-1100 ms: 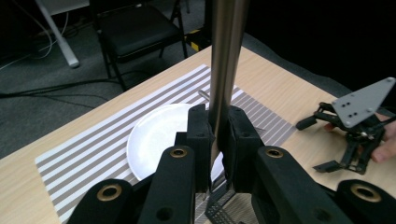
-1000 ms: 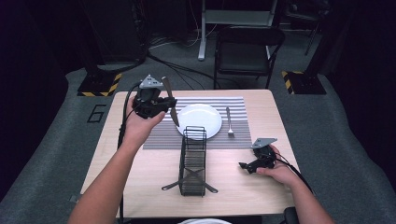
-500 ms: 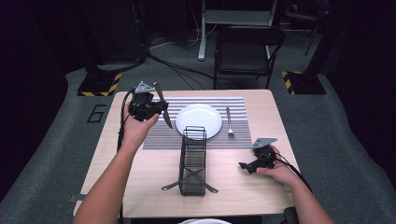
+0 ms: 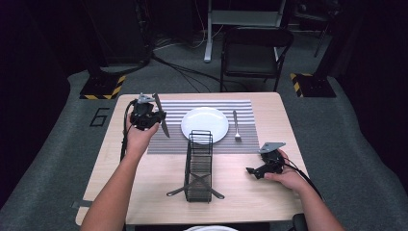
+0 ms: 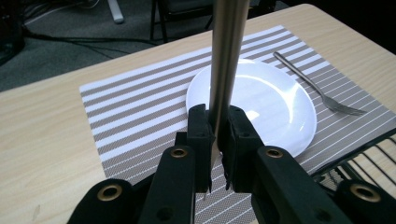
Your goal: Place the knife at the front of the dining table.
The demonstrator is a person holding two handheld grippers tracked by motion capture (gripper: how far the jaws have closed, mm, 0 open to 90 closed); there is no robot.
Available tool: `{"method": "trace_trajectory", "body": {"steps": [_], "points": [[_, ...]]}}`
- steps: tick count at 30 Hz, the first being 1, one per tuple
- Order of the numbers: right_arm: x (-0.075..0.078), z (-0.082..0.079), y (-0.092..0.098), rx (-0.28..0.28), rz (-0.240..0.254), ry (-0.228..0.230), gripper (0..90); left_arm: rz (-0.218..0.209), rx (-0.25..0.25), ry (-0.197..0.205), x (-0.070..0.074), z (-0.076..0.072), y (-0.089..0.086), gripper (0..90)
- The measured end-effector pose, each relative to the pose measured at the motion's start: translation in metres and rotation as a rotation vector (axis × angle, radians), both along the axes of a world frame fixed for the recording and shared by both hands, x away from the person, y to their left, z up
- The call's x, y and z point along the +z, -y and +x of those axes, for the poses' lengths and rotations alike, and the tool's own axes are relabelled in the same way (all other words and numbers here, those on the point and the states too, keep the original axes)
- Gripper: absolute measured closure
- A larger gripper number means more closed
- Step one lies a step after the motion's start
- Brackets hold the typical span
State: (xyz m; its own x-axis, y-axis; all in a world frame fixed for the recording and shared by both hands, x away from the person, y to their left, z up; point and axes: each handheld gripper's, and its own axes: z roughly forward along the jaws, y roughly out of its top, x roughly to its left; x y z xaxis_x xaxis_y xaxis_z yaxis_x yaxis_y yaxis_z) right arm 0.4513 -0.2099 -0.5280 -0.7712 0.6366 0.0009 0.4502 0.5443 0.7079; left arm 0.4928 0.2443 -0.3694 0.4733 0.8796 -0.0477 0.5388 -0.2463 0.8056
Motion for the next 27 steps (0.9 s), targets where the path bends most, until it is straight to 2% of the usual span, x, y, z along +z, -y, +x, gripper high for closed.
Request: {"method": "trace_trajectory", "body": {"steps": [7,10,16,17,23,25,27], "points": [[0.0,0.0,0.0,-0.001,0.0,0.0,0.0,0.021,0.027,-0.02,-0.017,0.006,-0.004,82.2],[0.0,0.0,0.0,0.0,0.0,0.0,0.0,0.063,0.019,-0.041,-0.024,0.007,-0.004,82.3],[0.0,0.0,0.0,0.0,0.0,0.0,0.0,0.061,0.018,-0.039,-0.028,0.007,-0.004,82.3],[0.0,0.0,0.0,0.0,0.0,0.0,0.0,0.062,0.013,-0.052,-0.028,0.007,-0.003,82.2],[0.0,0.0,0.0,0.0,0.0,-0.001,0.0,0.076,0.01,-0.065,-0.033,0.008,-0.001,82.2],[0.0,0.0,0.0,0.0,0.0,0.0,0.0,0.075,0.012,-0.061,-0.034,0.008,-0.001,82.3],[0.0,0.0,0.0,0.0,0.0,-0.001,0.0,0.053,0.026,-0.05,-0.036,0.011,-0.002,82.3]]}}
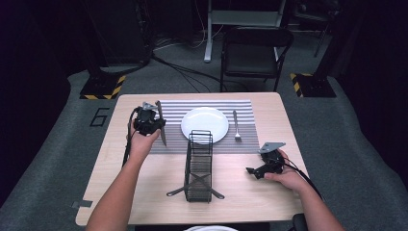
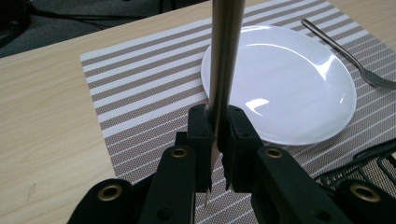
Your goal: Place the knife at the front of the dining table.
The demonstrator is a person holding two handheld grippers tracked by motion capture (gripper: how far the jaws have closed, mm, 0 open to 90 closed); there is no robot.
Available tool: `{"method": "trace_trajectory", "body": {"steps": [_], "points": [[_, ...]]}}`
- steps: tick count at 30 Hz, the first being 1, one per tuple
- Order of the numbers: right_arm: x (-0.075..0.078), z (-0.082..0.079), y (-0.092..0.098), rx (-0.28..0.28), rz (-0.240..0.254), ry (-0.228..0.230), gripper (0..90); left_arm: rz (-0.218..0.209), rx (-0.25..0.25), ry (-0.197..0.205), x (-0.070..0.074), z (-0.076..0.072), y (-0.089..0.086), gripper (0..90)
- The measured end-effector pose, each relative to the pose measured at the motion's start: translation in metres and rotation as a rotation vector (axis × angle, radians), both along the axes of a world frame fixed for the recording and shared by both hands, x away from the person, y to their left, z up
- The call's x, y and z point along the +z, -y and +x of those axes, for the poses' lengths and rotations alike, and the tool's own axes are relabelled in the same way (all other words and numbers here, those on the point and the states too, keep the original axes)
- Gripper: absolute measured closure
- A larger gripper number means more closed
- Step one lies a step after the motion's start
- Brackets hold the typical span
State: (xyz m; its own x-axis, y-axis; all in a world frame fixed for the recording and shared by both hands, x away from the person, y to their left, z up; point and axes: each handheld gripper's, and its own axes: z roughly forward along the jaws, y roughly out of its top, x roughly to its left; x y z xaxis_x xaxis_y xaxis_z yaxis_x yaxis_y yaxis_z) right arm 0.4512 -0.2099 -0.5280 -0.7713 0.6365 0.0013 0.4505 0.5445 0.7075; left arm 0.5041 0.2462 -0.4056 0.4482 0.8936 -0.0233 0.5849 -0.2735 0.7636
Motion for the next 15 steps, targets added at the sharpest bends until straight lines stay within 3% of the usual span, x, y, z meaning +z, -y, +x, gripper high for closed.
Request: {"method": "trace_trajectory", "body": {"steps": [2,9,15], "points": [[0.0,0.0,0.0,0.0,0.0,0.0,0.0,-0.001,0.002,-0.001,0.0,0.001,-0.001,82.4],[0.0,0.0,0.0,0.0,0.0,0.001,0.0,-0.078,0.032,0.022,-0.009,0.015,-0.003,82.5],[0.0,0.0,0.0,0.0,0.0,0.0,0.0,-0.107,0.059,0.029,-0.015,0.027,-0.001,82.6]]}}
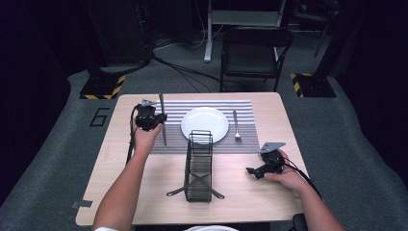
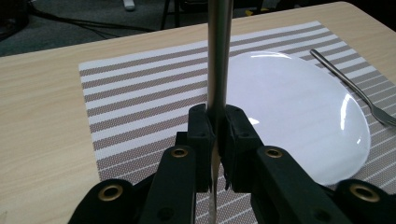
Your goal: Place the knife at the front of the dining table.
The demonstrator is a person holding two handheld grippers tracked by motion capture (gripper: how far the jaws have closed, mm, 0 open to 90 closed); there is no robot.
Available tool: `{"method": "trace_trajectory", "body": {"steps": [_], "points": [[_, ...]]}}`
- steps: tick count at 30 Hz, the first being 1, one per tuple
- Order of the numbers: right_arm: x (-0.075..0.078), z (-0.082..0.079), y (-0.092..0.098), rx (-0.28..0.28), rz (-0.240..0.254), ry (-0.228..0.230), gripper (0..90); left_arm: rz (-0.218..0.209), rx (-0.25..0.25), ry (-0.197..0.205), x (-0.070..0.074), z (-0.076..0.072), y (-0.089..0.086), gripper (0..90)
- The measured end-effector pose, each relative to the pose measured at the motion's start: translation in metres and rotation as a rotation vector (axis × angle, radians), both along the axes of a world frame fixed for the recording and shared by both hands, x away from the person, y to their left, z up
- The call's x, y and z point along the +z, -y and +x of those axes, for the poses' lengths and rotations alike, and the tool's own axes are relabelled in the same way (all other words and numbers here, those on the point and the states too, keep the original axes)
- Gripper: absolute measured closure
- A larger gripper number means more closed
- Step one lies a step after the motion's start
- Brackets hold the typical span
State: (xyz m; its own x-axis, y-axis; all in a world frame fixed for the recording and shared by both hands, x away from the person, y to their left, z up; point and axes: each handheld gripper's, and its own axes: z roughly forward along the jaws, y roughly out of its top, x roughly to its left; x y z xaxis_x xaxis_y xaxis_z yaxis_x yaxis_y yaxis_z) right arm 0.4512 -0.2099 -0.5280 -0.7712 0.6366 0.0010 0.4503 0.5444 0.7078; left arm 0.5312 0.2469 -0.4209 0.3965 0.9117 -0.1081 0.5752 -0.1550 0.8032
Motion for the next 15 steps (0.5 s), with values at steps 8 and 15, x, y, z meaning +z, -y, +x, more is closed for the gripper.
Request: {"method": "trace_trajectory", "body": {"steps": [8,15], "points": [[0.0,0.0,0.0,0.001,-0.001,0.0,0.0,-0.024,0.059,0.012,-0.009,0.009,0.004,82.5],[0.0,0.0,0.0,0.0,0.0,0.0,0.0,-0.057,0.12,0.017,-0.016,0.015,0.004,82.5]]}}
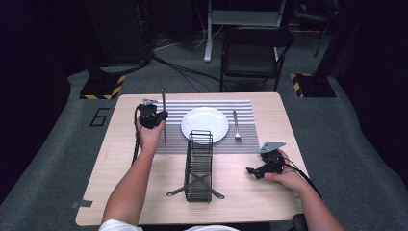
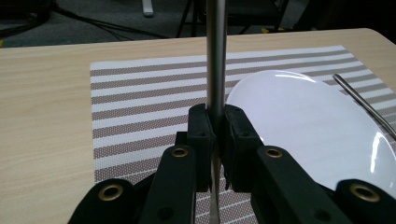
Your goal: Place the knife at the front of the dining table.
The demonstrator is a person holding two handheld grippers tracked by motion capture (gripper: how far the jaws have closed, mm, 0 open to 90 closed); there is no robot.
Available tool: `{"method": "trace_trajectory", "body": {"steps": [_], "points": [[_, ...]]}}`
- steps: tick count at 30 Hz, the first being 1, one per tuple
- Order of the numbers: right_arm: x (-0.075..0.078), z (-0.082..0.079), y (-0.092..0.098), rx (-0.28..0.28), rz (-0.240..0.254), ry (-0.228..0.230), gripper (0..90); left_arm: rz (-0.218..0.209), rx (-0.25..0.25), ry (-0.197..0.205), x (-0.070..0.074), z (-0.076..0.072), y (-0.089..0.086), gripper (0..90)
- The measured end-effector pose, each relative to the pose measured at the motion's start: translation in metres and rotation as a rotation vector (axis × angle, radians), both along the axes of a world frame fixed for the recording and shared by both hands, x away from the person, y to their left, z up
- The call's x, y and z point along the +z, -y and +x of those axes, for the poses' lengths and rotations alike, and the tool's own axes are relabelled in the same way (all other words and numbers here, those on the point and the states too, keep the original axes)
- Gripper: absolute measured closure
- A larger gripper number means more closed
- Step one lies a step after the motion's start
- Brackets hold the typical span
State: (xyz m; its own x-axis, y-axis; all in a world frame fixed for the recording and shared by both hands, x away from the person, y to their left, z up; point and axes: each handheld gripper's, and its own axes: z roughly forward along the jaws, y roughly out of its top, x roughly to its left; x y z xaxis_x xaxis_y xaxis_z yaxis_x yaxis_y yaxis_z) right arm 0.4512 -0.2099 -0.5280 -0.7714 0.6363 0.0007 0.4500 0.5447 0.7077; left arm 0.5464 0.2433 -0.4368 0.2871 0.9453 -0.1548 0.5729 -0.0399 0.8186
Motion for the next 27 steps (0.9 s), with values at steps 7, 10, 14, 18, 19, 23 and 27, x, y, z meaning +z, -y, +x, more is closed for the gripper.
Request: {"method": "trace_trajectory", "body": {"steps": [7,10,14,18,19,23,27], "points": [[0.0,0.0,0.0,-0.001,0.0,0.0,0.0,-0.04,0.039,0.003,-0.01,0.009,0.0,82.6],[0.0,0.0,0.0,-0.001,0.0,0.0,0.0,-0.041,0.041,-0.01,-0.014,0.011,0.001,82.6],[0.0,0.0,0.0,-0.001,0.0,0.0,0.0,-0.045,0.065,-0.034,-0.031,0.02,0.004,82.7],[0.0,0.0,0.0,-0.001,0.0,0.0,0.0,-0.056,0.078,-0.055,-0.041,0.025,0.006,82.7],[0.0,0.0,0.0,-0.003,0.002,-0.004,0.0,-0.056,0.084,-0.07,-0.045,0.029,0.008,82.7],[0.0,0.0,0.0,-0.005,0.002,-0.003,0.0,-0.065,0.098,-0.075,-0.05,0.034,0.012,82.7],[0.0,0.0,0.0,0.001,-0.001,0.0,0.0,-0.065,0.124,-0.076,-0.052,0.038,0.016,82.7]]}}
